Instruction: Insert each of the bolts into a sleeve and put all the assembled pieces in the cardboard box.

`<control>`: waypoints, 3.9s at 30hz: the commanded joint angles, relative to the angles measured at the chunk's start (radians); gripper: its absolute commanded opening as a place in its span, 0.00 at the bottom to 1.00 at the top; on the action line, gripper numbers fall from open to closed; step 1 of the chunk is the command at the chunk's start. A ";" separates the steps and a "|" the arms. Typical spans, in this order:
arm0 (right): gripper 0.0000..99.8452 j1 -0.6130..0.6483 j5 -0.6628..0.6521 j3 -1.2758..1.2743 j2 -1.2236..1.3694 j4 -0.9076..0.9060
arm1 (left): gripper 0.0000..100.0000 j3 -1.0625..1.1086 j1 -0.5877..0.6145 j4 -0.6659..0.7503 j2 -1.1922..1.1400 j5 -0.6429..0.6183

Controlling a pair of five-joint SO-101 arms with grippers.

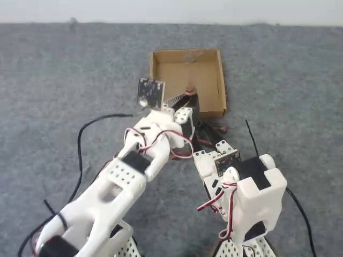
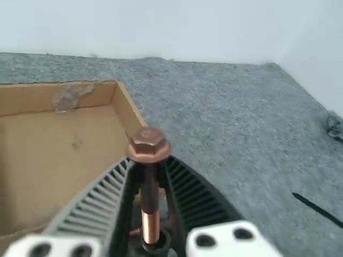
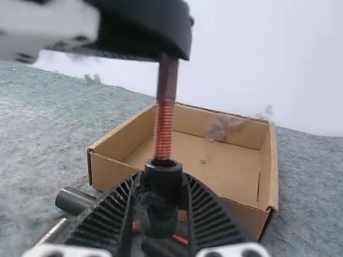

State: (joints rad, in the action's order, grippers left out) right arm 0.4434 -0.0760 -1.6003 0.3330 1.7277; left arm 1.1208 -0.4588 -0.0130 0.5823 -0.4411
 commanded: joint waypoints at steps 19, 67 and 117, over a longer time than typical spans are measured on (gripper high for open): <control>0.01 -0.001 -0.018 -0.002 -0.042 0.016 | 0.01 0.005 -0.002 0.110 -0.014 -0.006; 0.01 -0.071 -0.011 -0.023 -0.105 0.030 | 0.01 0.058 -0.055 0.275 -0.282 0.054; 0.01 -0.087 -0.011 0.009 -0.105 -0.030 | 0.26 0.151 -0.083 0.396 -0.256 0.121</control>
State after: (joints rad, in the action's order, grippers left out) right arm 0.3667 -0.0760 -1.6111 0.2823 1.7062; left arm 1.2375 -0.5294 0.3721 0.2386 -0.3276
